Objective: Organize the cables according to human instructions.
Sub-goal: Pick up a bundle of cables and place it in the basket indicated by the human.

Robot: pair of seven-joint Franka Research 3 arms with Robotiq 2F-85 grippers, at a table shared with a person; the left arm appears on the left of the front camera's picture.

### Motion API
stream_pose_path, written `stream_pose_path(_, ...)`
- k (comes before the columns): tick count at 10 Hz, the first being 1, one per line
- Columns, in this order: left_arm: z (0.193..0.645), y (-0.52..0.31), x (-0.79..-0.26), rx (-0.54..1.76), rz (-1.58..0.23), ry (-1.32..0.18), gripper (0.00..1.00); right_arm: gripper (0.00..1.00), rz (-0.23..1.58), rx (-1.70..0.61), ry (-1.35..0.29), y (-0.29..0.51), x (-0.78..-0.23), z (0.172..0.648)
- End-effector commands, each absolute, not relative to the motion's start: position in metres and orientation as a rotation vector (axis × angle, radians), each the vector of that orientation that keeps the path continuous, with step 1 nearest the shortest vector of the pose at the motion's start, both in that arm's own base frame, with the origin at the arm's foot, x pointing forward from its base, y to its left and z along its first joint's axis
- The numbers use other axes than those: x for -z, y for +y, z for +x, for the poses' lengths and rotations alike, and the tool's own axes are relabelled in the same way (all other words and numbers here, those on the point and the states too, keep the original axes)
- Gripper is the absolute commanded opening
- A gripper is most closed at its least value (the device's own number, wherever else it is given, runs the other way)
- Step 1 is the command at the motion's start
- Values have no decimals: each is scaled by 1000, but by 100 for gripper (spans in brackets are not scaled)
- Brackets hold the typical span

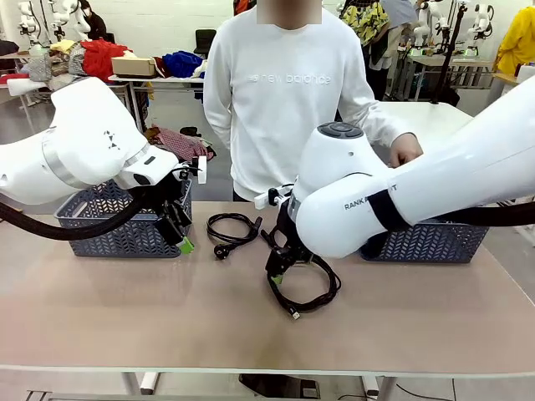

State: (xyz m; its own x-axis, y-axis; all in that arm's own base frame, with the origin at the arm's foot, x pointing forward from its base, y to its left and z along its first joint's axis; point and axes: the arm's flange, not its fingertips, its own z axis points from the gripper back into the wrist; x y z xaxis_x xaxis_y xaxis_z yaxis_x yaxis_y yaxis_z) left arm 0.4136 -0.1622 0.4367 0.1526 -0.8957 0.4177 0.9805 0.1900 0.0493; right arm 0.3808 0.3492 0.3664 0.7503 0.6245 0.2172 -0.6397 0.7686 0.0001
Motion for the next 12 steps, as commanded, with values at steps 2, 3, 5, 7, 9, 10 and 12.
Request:
stream_pose_path(2, 413, -161, -437, 1352, -261, -406, 100, 100, 46, -667, -209, 367, -352, 390)
stream_pose_path(3, 413, -161, -437, 1352, -261, -406, 100, 100, 47, -665, -197, 368, -349, 391)
stream_pose_path(5, 413, -161, -437, 1352, -261, -406, 100, 100, 67, -694, -180, 357, -348, 388)
stream_pose_path(7, 413, -161, -437, 1352, -261, -406, 100, 100, 67, -694, -180, 357, -348, 388)
stream_pose_path(9, 413, -161, -437, 1352, -261, -406, 100, 100, 68, -694, -174, 358, -345, 389)
stream_pose_path(10, 413, -161, -437, 1352, -261, -406, 100, 100, 63, -688, -161, 357, -346, 389)
stream_pose_path(12, 413, -161, -437, 1352, -261, -406, 100, 100, 59, -663, -145, 364, -335, 394)
